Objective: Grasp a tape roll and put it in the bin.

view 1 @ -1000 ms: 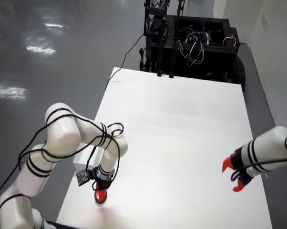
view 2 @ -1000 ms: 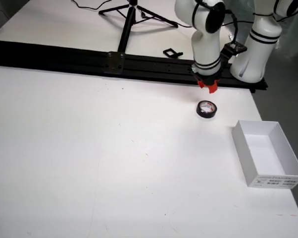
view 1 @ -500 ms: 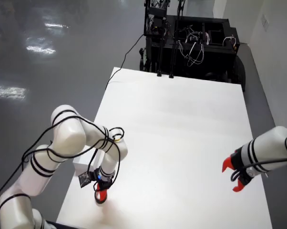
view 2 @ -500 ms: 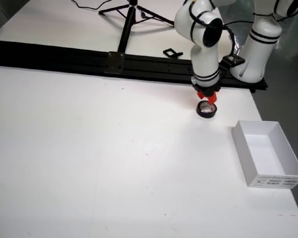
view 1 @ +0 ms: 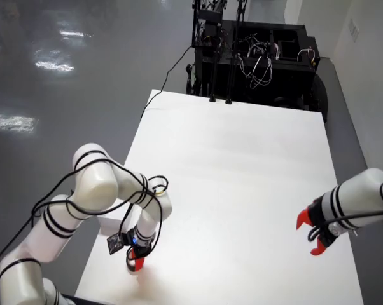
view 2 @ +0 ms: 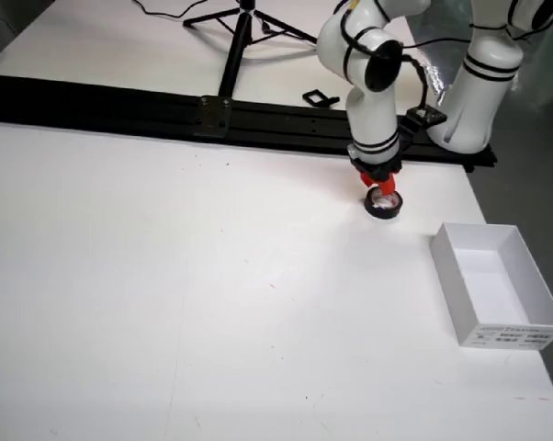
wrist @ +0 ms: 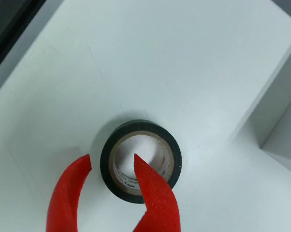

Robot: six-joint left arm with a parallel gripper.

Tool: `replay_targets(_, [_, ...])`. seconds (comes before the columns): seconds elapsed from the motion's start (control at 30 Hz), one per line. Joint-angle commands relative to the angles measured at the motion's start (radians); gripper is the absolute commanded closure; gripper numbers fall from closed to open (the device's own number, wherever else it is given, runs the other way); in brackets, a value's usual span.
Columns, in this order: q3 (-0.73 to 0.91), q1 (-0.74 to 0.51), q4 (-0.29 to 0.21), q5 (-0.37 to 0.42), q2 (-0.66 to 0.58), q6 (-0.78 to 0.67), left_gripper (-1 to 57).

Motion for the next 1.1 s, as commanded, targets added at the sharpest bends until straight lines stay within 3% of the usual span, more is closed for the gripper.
replay_targets(0.03, [0.0, -0.02, -0.002, -0.015, 0.011, -0.008, 37.0])
replay_targets(0.4, [0.0, -0.029, -0.001, -0.035, 0.028, -0.014, 38.0])
replay_targets(0.63, [0.0, -0.031, -0.002, -0.041, 0.031, -0.014, 42.2])
replay_targets(0.8, [0.0, -0.031, -0.001, -0.043, 0.031, -0.014, 47.6])
replay_targets(0.97, [0.0, -0.034, -0.004, -0.046, 0.031, -0.014, 57.0])
replay_targets(1.1, [-0.002, -0.034, -0.005, -0.037, 0.031, -0.014, 57.0])
